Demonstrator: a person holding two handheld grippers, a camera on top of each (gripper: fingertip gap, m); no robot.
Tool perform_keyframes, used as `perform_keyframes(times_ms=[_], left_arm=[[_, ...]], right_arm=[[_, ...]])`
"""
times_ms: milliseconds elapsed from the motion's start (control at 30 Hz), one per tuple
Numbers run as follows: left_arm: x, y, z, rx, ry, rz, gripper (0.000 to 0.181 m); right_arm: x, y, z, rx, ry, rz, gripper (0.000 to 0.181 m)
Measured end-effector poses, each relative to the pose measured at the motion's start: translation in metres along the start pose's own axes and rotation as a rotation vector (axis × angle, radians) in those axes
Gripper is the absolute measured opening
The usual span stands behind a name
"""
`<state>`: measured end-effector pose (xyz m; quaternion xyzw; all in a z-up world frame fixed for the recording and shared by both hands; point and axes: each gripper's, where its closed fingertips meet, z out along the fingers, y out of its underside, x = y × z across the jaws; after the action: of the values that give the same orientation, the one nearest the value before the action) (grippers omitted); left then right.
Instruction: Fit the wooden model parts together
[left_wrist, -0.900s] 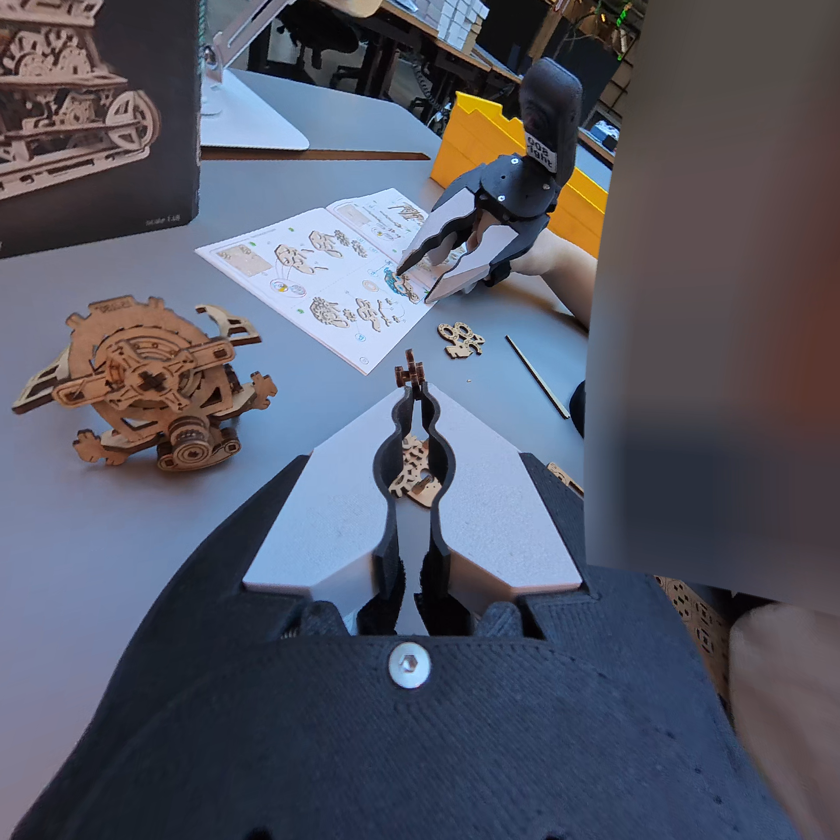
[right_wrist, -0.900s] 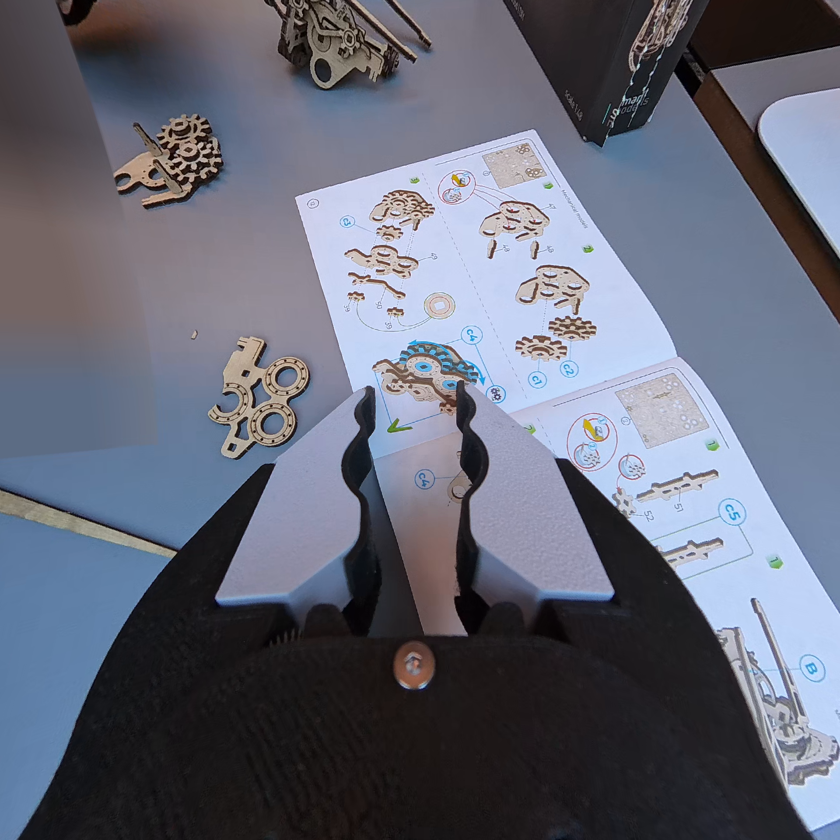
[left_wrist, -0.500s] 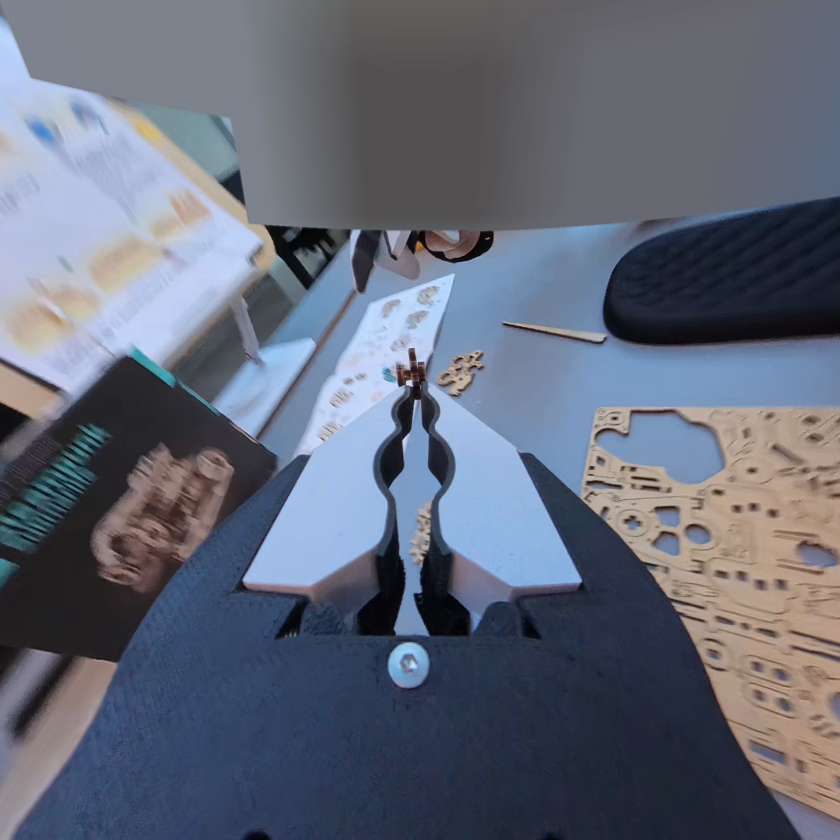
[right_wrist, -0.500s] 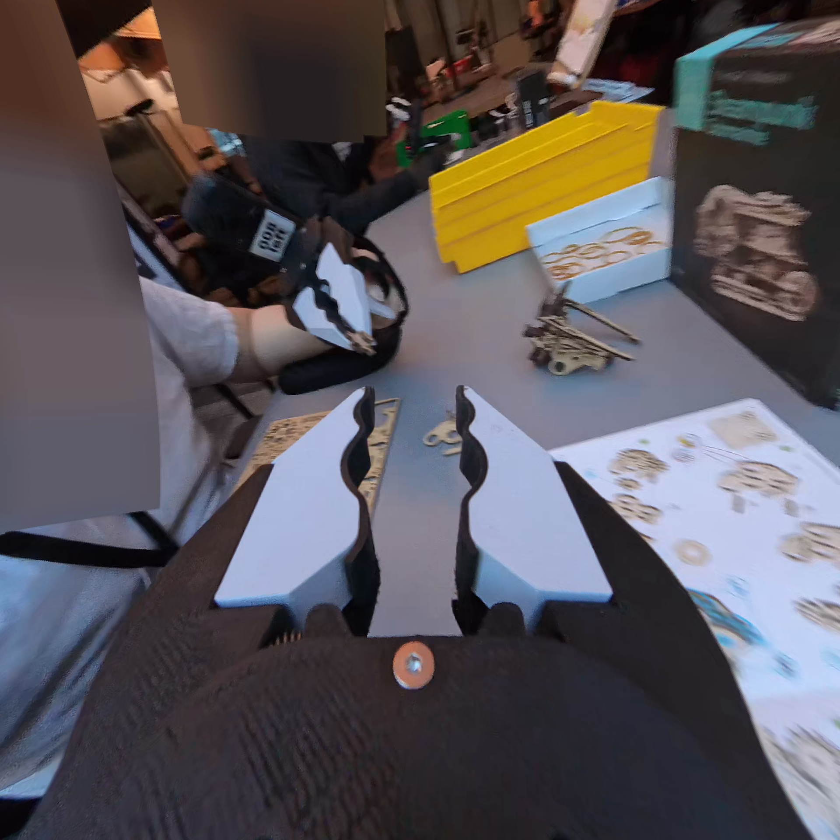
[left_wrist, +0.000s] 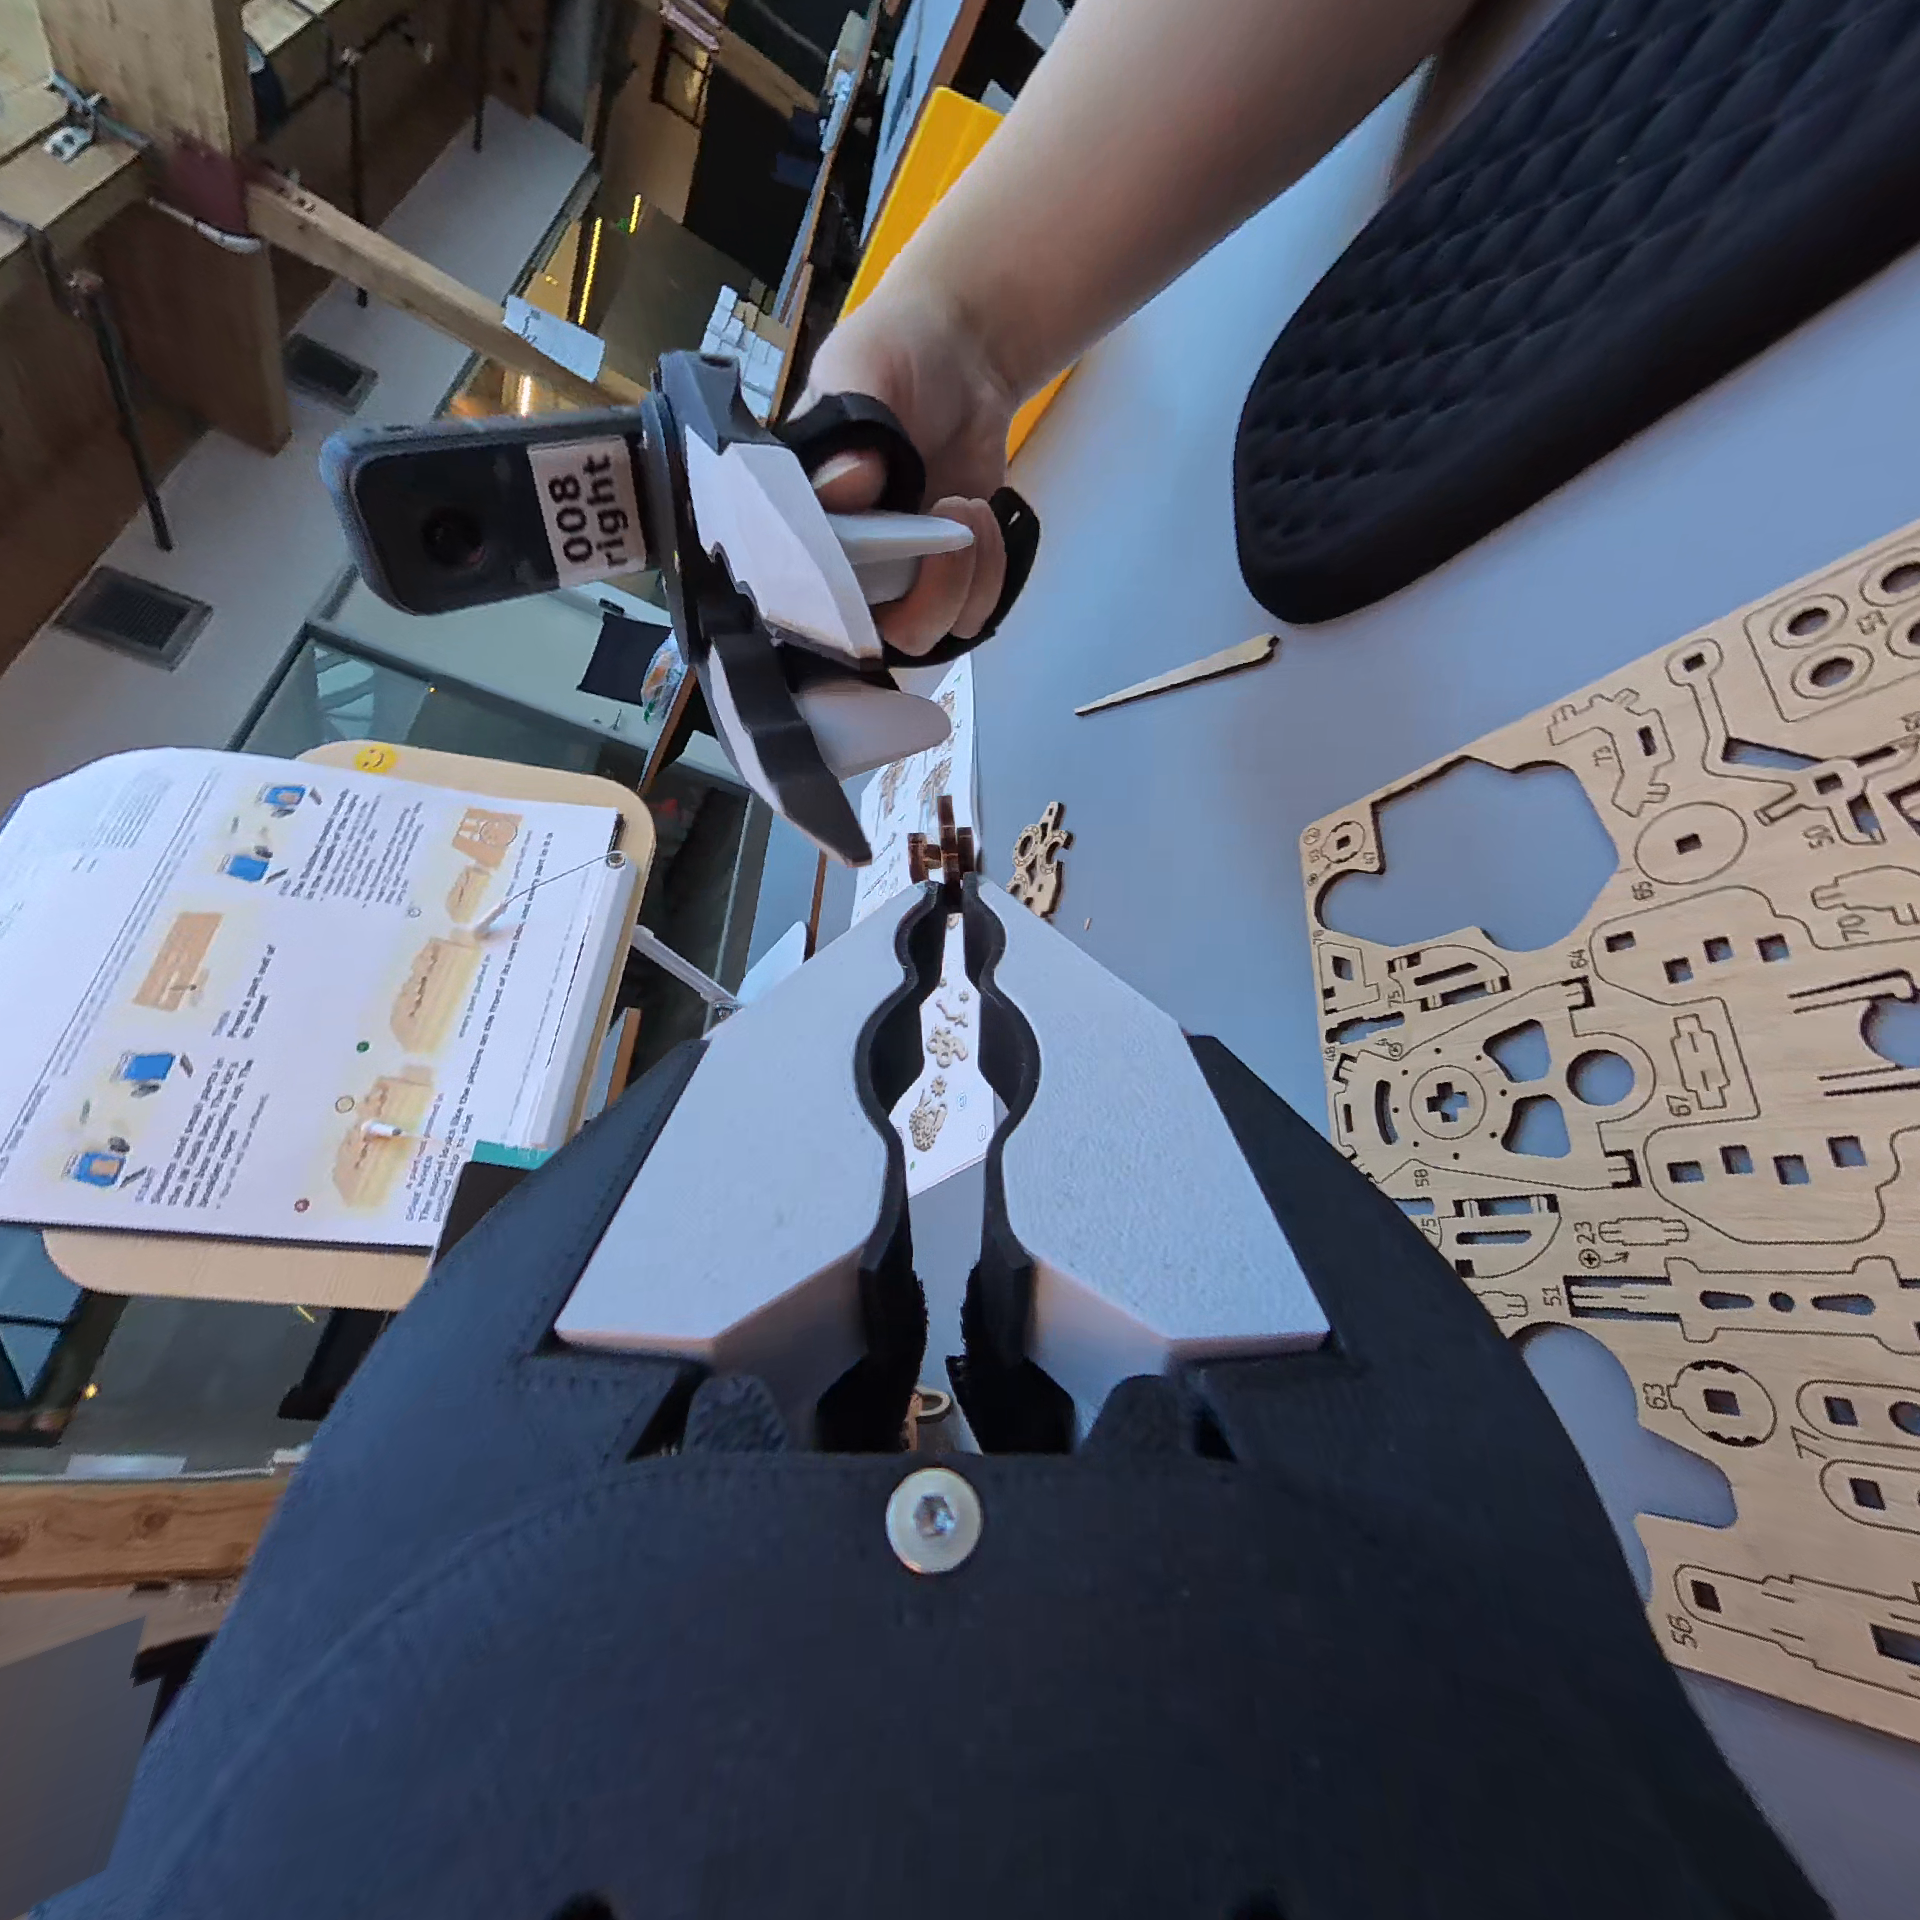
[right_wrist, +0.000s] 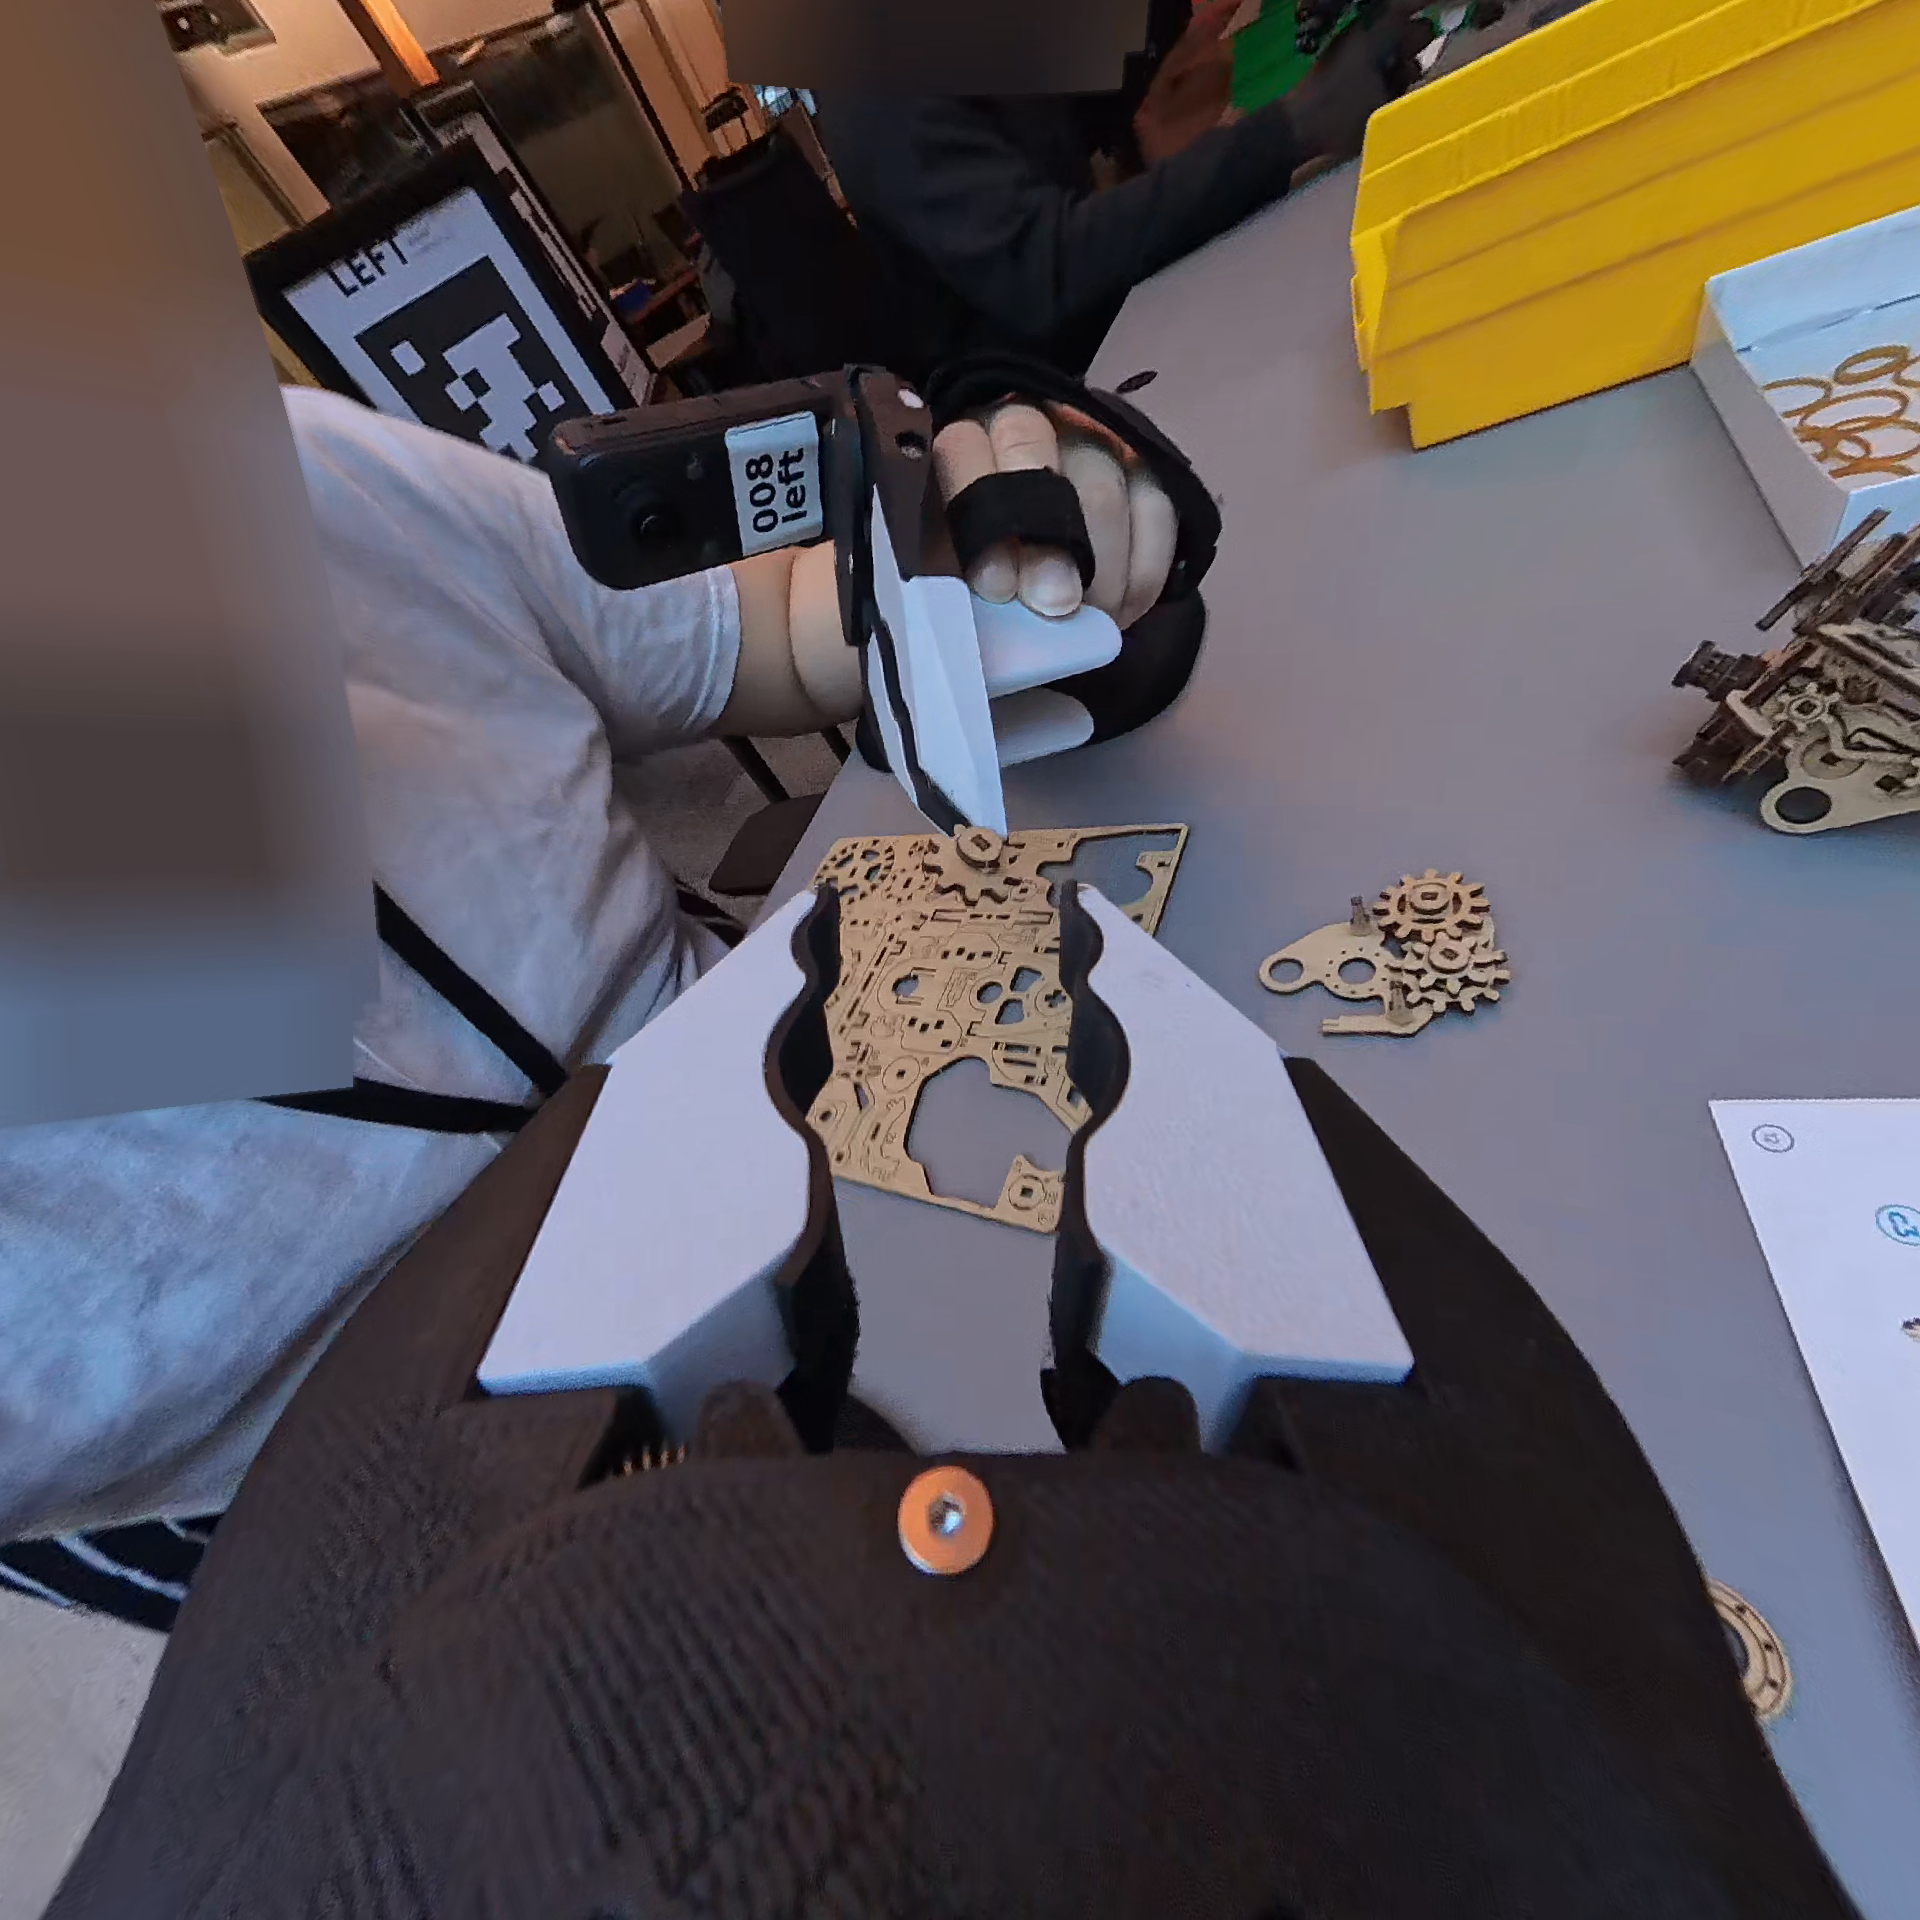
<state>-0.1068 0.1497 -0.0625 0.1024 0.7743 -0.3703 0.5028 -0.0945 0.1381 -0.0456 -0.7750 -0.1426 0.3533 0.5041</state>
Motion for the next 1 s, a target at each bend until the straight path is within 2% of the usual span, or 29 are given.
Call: perform_keyframes(times_ms=[133,267,400,567,700,800,1000], left_arm=[[0.009,0.005,0.004,0.0,0.034,0.011,0.001],[0.011,0.004,0.005,0.06,0.052,0.023,0.001],[0.014,-0.001,0.005,0.127,0.054,0.068,0.0],[0.021,0.003,0.008,0.125,0.079,0.069,0.001],[0.023,0.005,0.008,0.12,0.085,0.079,0.001],[0.027,0.004,0.008,0.128,0.09,0.114,0.0],[0.031,0.0,0.008,0.138,0.098,0.146,0.0]], right_arm=[[0.001,0.031,-0.019,-0.073,-0.079,-0.061,0.037],[0.01,0.023,-0.021,0.03,-0.124,-0.02,0.037],[0.011,0.011,-0.01,0.081,-0.108,-0.101,0.037],[0.003,0.002,0.0,0.053,-0.087,-0.192,0.022],[0.004,0.001,0.005,0.039,-0.081,-0.149,0.021],[0.002,0.014,0.011,-0.023,-0.107,-0.12,0.019],[-0.003,0.017,0.017,-0.07,-0.098,-0.197,0.019]])
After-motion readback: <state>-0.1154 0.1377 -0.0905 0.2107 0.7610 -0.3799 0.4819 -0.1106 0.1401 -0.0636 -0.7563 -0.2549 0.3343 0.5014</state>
